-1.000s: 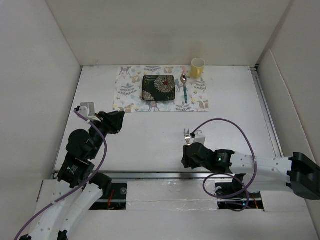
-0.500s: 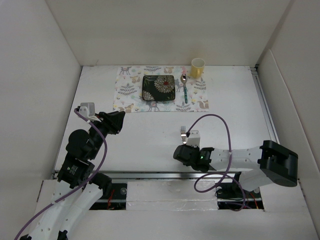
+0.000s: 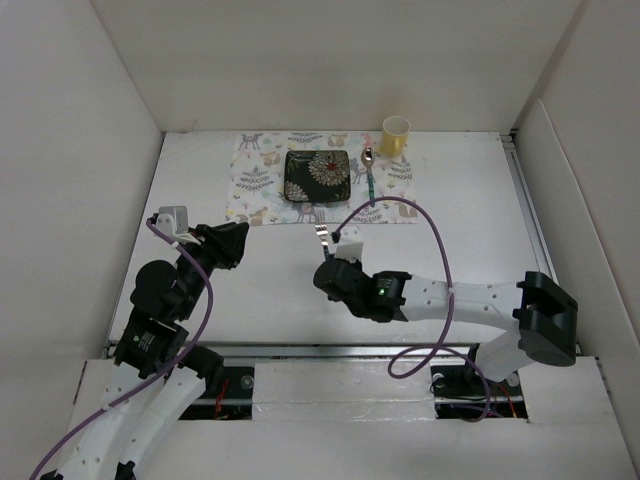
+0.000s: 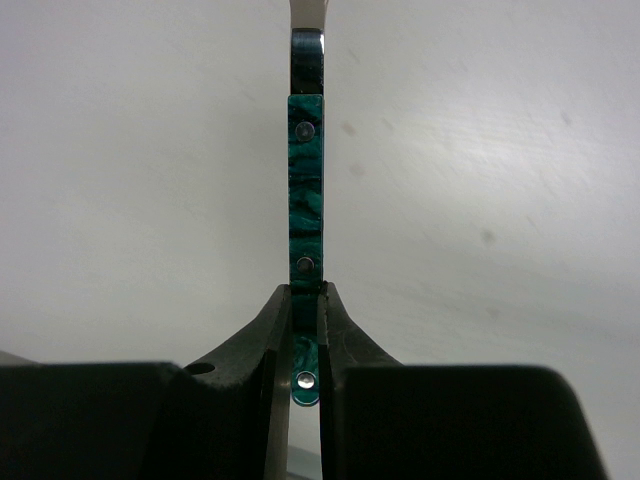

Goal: Set the dinner table for one person

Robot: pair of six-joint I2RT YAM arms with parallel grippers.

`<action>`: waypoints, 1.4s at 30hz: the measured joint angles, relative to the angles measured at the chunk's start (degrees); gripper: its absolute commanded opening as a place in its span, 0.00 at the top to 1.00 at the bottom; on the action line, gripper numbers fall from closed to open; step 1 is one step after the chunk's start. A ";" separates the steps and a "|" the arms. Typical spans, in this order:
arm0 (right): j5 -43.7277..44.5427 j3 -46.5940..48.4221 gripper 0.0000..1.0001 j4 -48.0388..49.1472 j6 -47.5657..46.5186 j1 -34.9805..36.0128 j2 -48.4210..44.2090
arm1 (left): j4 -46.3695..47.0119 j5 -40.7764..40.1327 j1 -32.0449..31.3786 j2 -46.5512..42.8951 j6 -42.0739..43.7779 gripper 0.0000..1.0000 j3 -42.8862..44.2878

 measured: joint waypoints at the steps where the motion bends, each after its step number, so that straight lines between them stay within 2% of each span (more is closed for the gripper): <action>1: -0.07 3.89 1.00 0.50 -0.33 -0.37 1.09 | -0.04 -0.17 0.00 -0.22 0.00 0.70 0.00; 3: -1.01 10.73 1.00 3.21 -4.02 -1.97 5.55 | -0.13 -1.36 0.00 -1.01 -0.22 0.70 0.02; 8: -6.27 32.00 1.00 11.34 -9.90 -8.68 24.92 | -2.21 -9.46 0.07 -4.72 -3.30 0.71 0.70; 9: -6.95 37.33 1.00 11.06 -10.71 -9.57 29.40 | -2.64 -11.54 0.07 -5.68 -4.26 0.65 1.09; 12: -9.03 55.32 1.00 9.07 -12.90 -12.15 42.95 | -2.60 -15.74 0.15 -8.90 -6.14 0.59 1.40; 15: -12.31 74.44 1.00 6.14 -14.64 -14.40 55.98 | -2.49 -17.46 0.15 -10.88 -7.10 0.58 1.42; 18: -15.67 87.34 1.00 1.79 -14.88 -16.76 63.69 | -2.62 -17.46 0.15 -10.80 -7.08 0.58 1.40; 28: -23.23 92.00 1.00 2.23 -12.59 -24.30 70.07 | -2.58 -16.59 0.15 -10.78 -6.88 0.58 1.40; 42: -29.20 92.43 1.00 4.20 -6.93 -23.56 75.67 | -2.58 -15.21 0.00 -10.23 -6.84 0.58 1.40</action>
